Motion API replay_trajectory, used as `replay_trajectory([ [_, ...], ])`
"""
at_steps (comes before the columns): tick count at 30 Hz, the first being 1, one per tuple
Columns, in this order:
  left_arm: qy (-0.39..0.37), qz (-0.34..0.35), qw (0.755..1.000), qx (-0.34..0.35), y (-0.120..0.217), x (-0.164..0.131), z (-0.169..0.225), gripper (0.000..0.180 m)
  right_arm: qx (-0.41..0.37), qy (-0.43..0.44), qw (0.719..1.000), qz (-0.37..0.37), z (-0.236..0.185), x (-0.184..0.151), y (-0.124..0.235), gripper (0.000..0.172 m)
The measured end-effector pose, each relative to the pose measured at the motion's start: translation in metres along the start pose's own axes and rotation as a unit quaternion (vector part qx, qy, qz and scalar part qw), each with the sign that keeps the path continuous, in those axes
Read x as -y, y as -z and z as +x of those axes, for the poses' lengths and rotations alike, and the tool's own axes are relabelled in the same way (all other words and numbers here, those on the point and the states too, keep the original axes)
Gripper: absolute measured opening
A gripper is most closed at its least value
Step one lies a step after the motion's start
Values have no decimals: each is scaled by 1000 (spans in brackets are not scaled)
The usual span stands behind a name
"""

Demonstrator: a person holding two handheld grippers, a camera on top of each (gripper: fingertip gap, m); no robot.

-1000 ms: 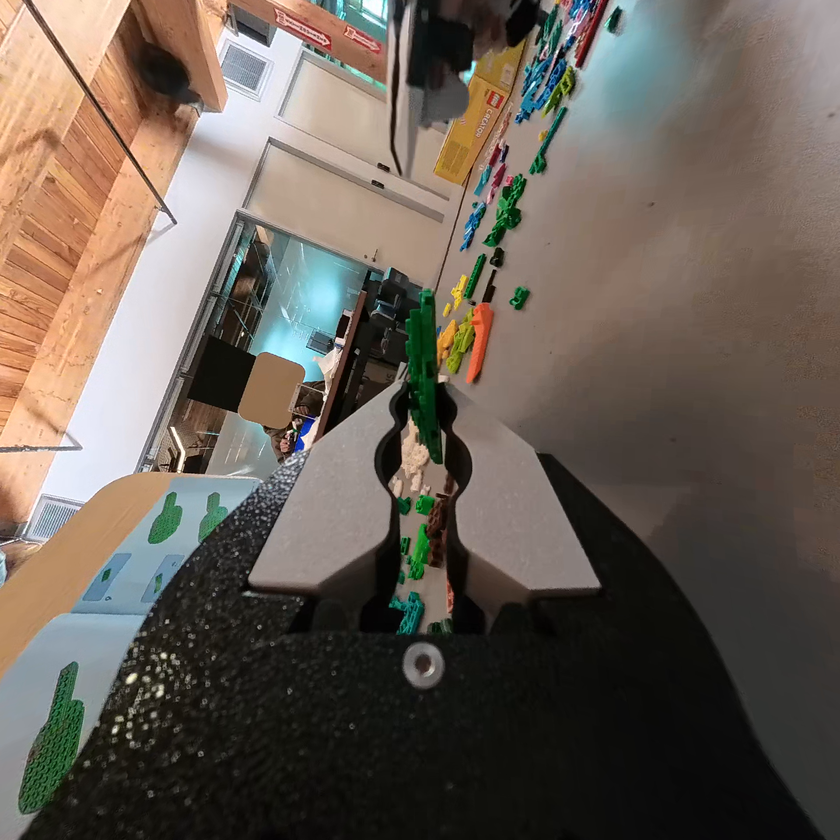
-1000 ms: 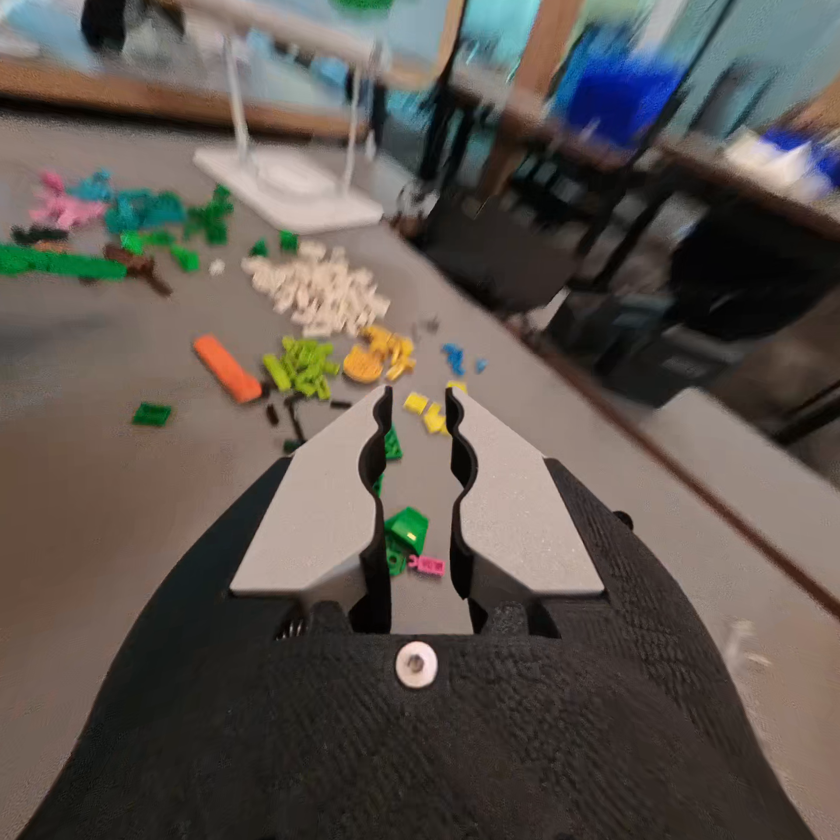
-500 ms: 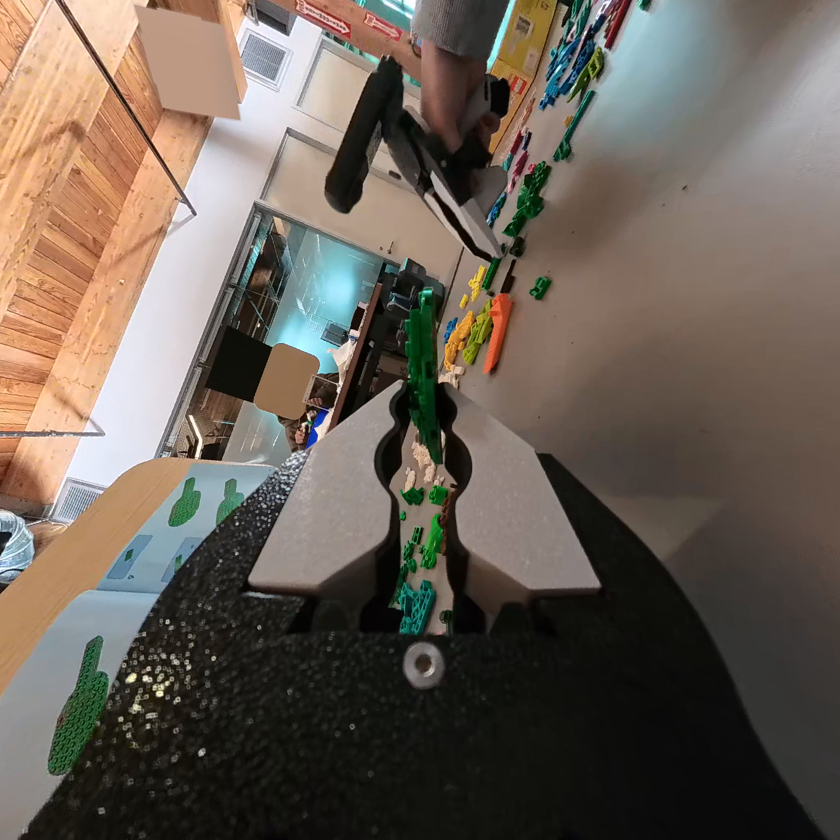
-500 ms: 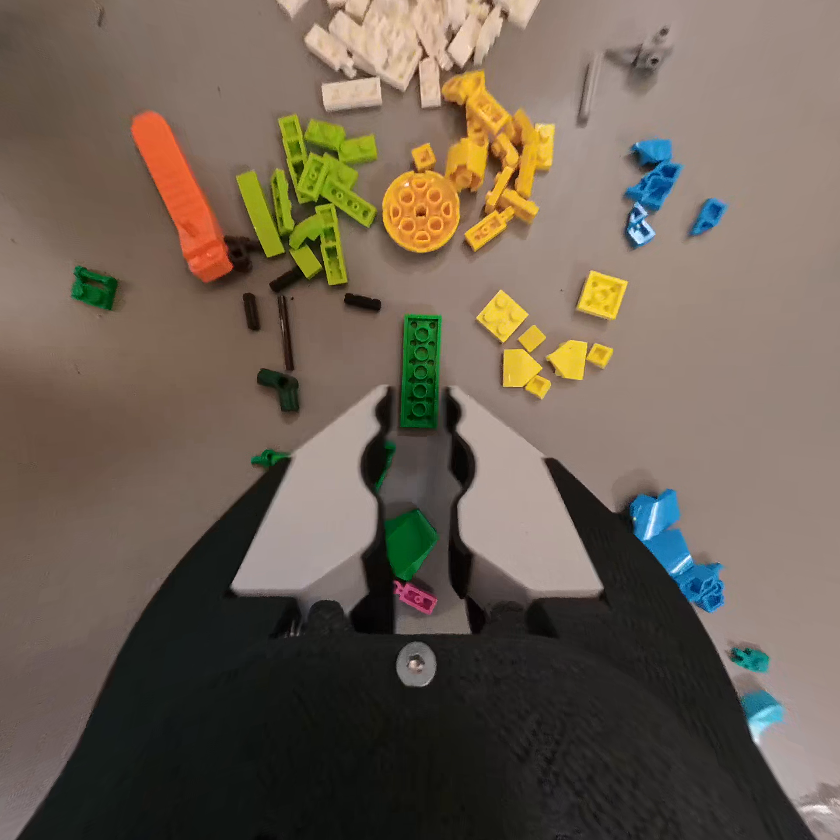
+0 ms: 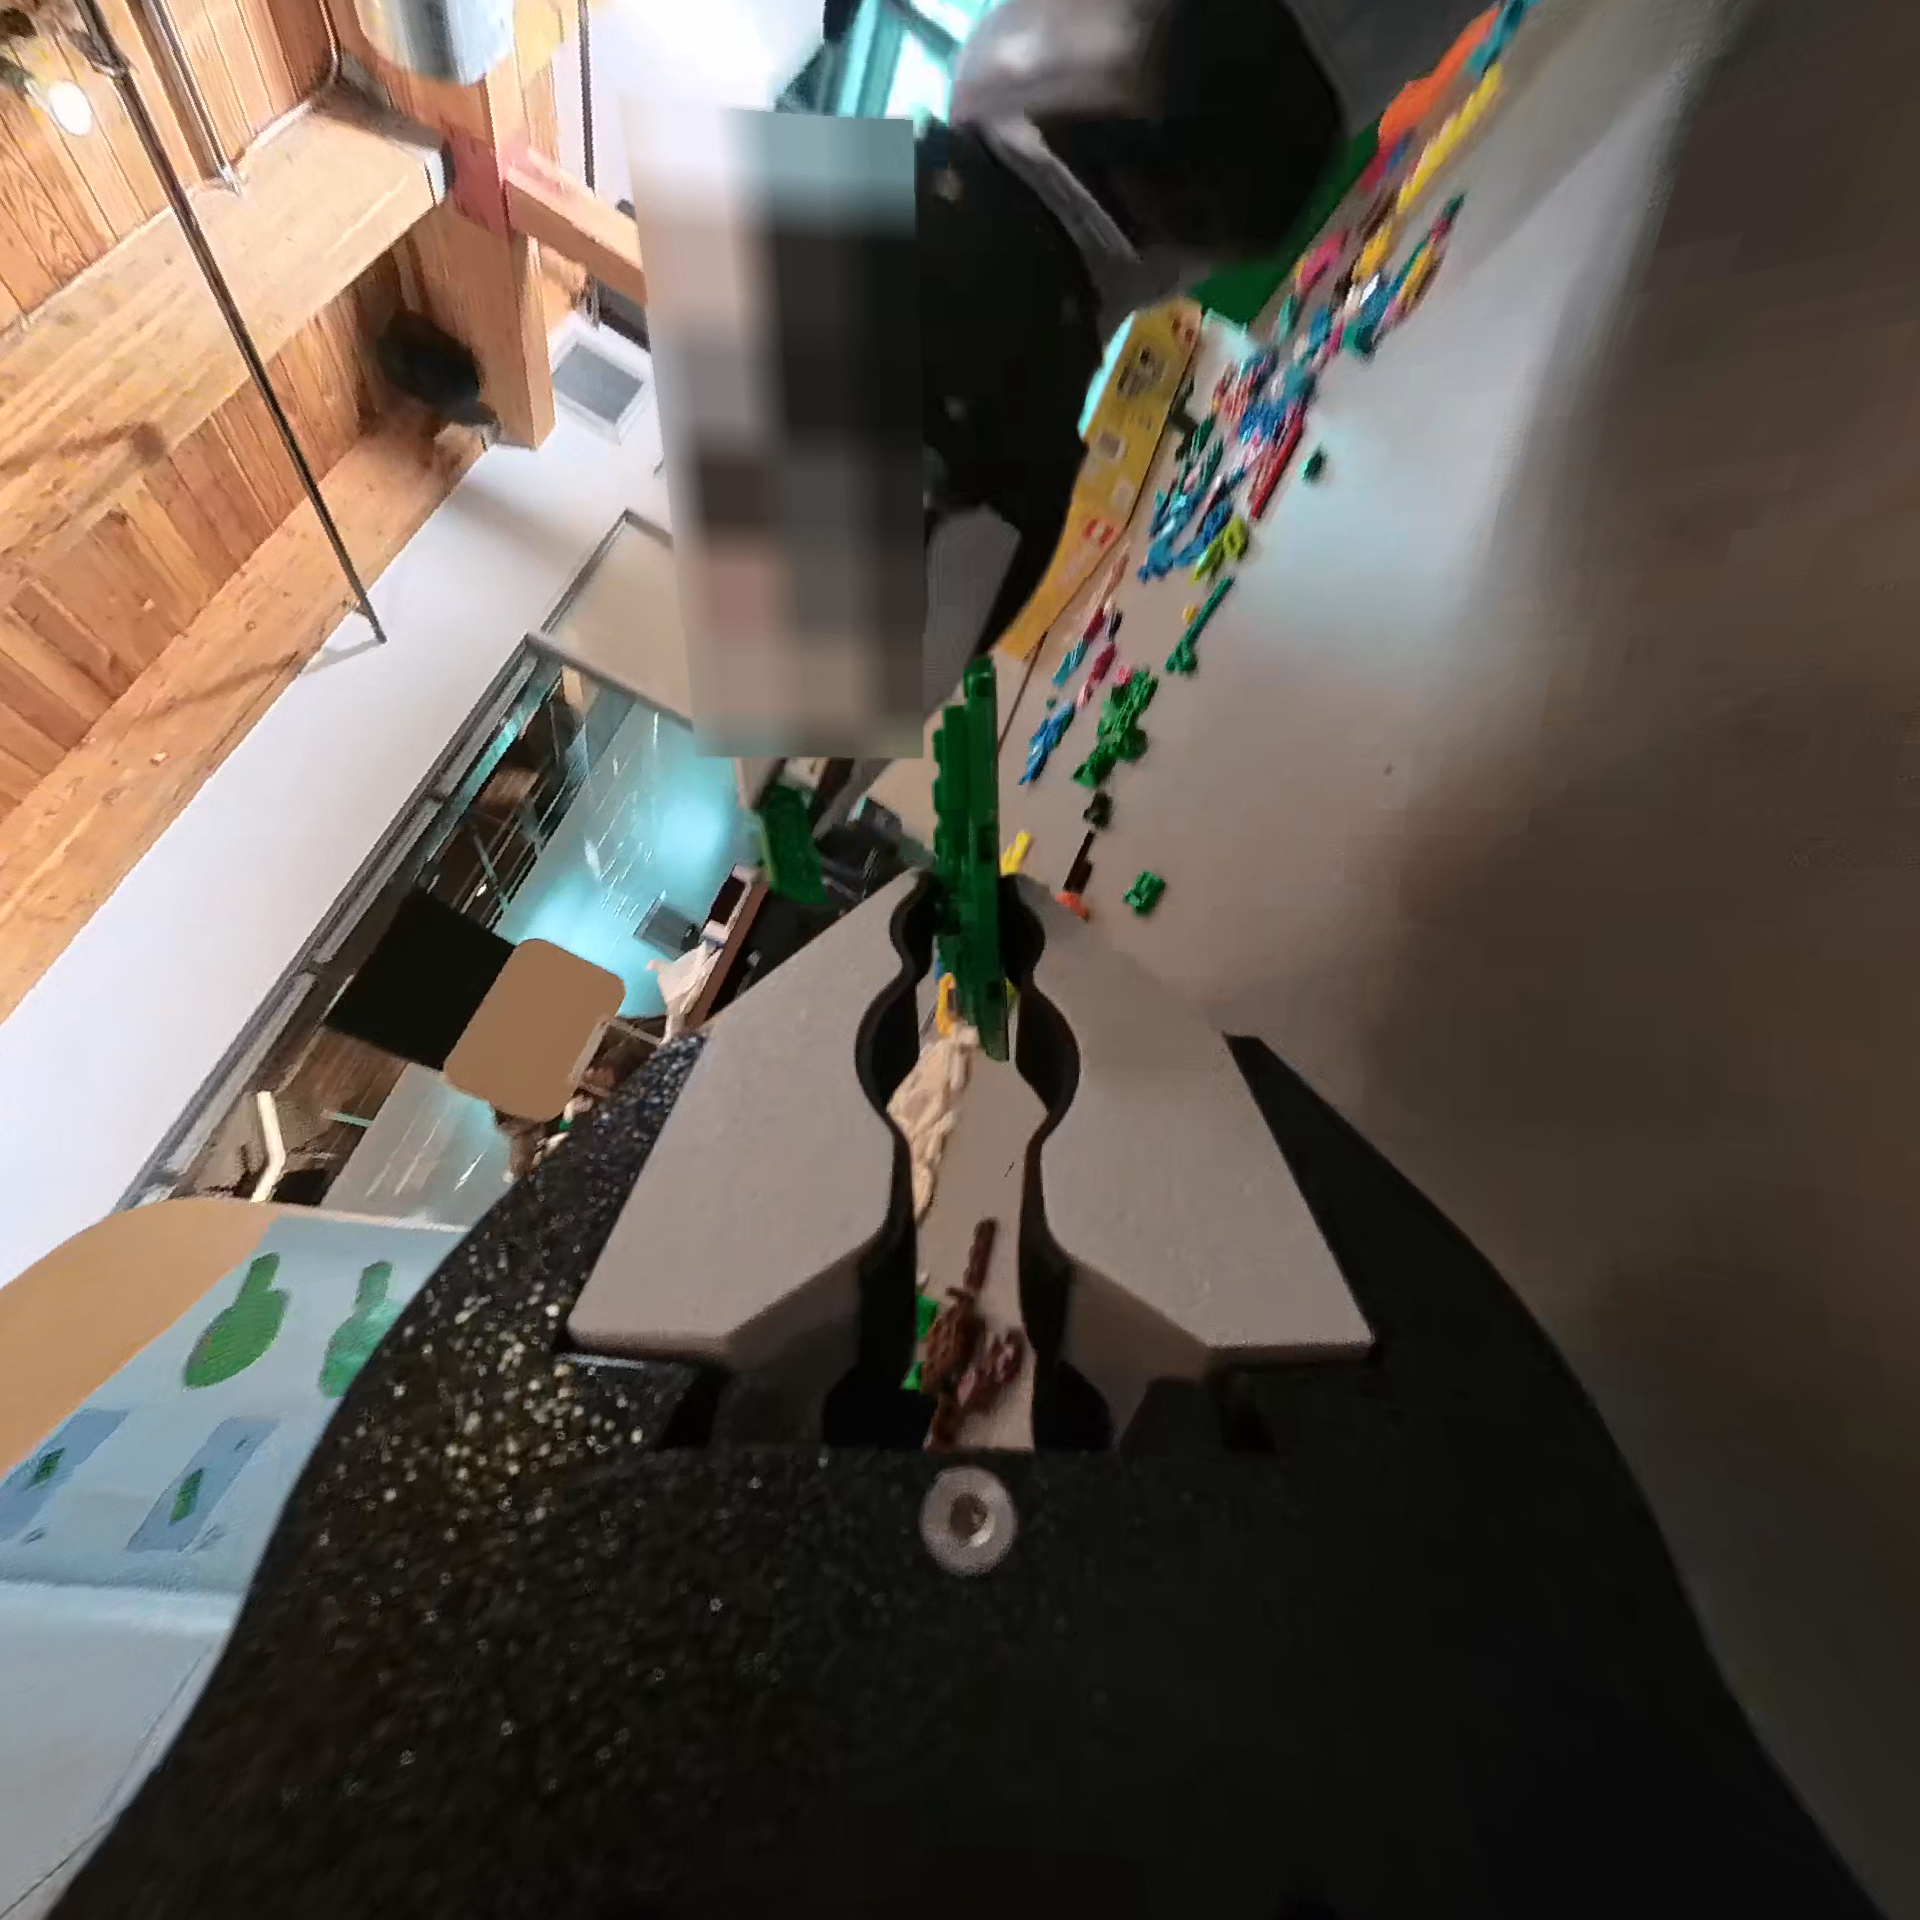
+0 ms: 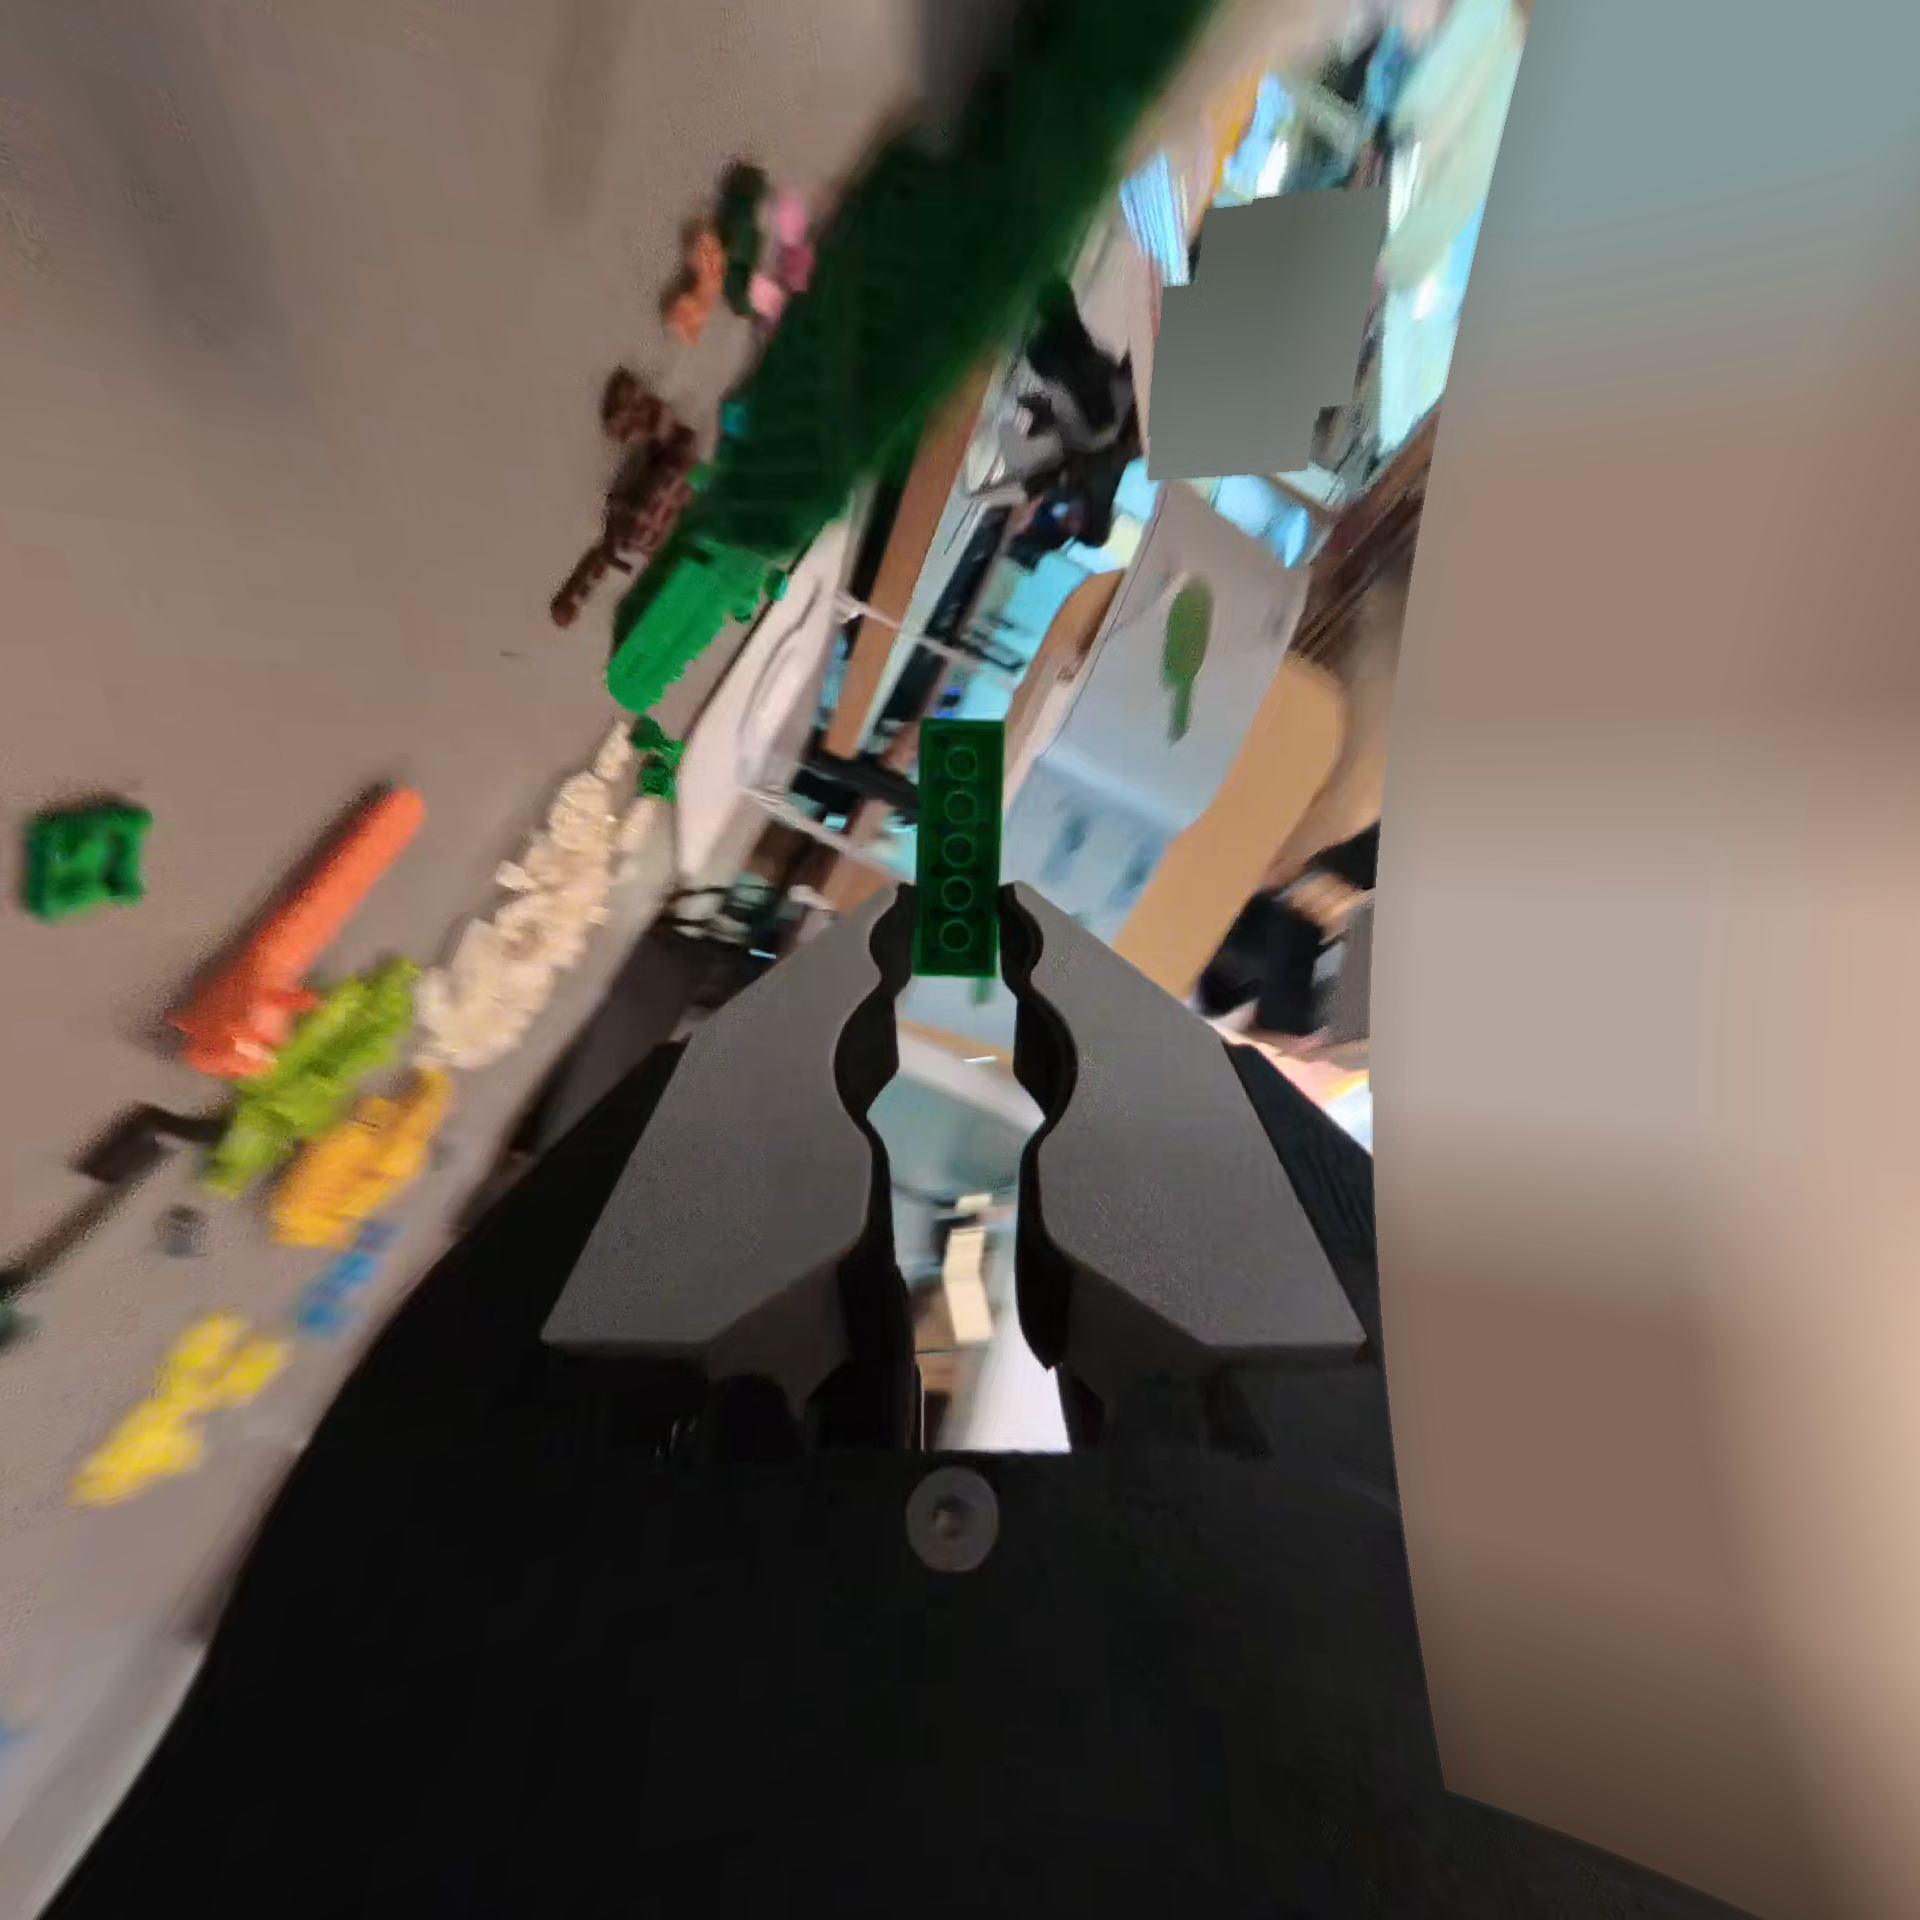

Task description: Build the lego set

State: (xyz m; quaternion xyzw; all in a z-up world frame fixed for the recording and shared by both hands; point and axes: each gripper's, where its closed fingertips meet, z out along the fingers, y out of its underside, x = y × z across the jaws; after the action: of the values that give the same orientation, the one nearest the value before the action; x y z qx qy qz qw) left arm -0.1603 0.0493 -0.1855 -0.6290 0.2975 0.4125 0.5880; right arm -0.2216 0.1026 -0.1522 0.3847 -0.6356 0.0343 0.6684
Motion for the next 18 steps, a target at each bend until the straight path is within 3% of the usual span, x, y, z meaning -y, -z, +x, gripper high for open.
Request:
replay_trajectory([
  [3,24,21,999,-2,1,8,-3,9,-23,128,991,32,-6,21,-1,14],
  [10,34,17,999,7,2,4,-8,9,-29,184,978,90,-19,43,14,14],
  [14,1,-14,1000,0,2,-8,-3,9,68,175,979,77,-49,22,25,14],
  [18,-12,-36,999,-2,2,-17,0,9,148,243,950,131,-92,34,47,14],
])
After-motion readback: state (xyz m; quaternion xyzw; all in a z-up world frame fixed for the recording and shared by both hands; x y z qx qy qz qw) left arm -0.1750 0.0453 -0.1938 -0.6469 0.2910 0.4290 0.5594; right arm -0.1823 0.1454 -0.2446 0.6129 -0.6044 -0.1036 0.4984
